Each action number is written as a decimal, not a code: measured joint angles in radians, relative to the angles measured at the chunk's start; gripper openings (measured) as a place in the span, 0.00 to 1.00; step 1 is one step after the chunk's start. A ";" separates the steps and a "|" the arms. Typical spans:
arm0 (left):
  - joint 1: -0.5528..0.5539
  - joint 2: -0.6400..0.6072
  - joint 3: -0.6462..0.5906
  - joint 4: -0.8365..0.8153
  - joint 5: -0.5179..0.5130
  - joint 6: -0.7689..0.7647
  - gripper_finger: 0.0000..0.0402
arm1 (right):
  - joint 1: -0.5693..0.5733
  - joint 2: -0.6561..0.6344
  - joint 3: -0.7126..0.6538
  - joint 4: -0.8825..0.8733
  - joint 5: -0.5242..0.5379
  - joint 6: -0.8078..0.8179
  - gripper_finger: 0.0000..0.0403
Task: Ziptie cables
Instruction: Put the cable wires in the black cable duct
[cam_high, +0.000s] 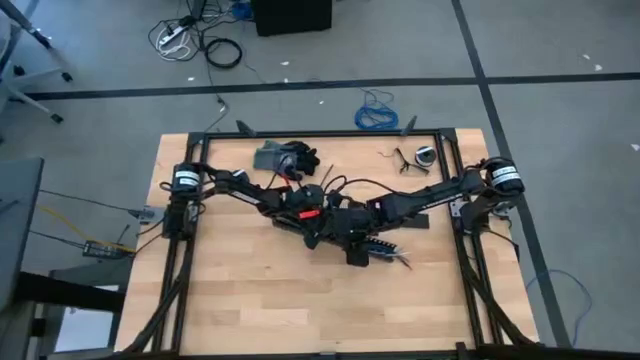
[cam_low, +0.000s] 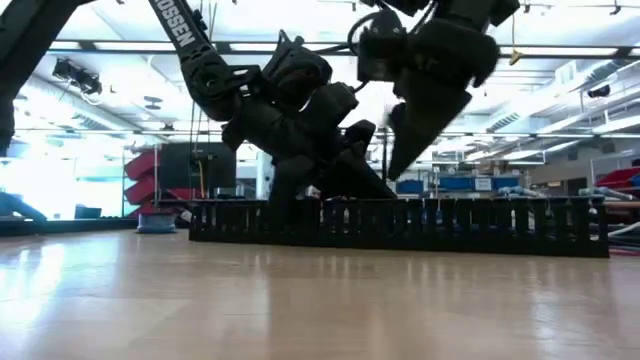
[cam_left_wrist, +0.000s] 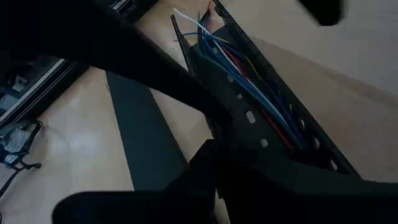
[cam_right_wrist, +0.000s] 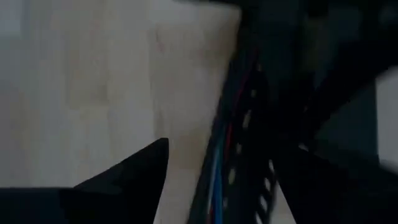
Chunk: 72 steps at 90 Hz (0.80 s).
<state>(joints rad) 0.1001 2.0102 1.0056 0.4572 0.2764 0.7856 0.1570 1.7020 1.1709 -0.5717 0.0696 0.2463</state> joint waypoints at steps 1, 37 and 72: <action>0.000 0.000 0.000 0.001 0.000 0.000 0.00 | 0.000 0.000 0.000 -0.007 0.005 0.006 0.69; -0.001 0.002 -0.002 0.045 -0.019 -0.005 0.00 | 0.031 0.000 0.000 -0.054 0.062 0.067 0.67; -0.004 0.005 0.040 0.020 -0.073 0.094 0.00 | 0.034 0.000 0.000 -0.051 0.069 0.076 0.65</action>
<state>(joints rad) 0.0962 2.0151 1.0455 0.4775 0.2031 0.8794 0.1909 1.7022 1.1706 -0.6224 0.1382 0.3222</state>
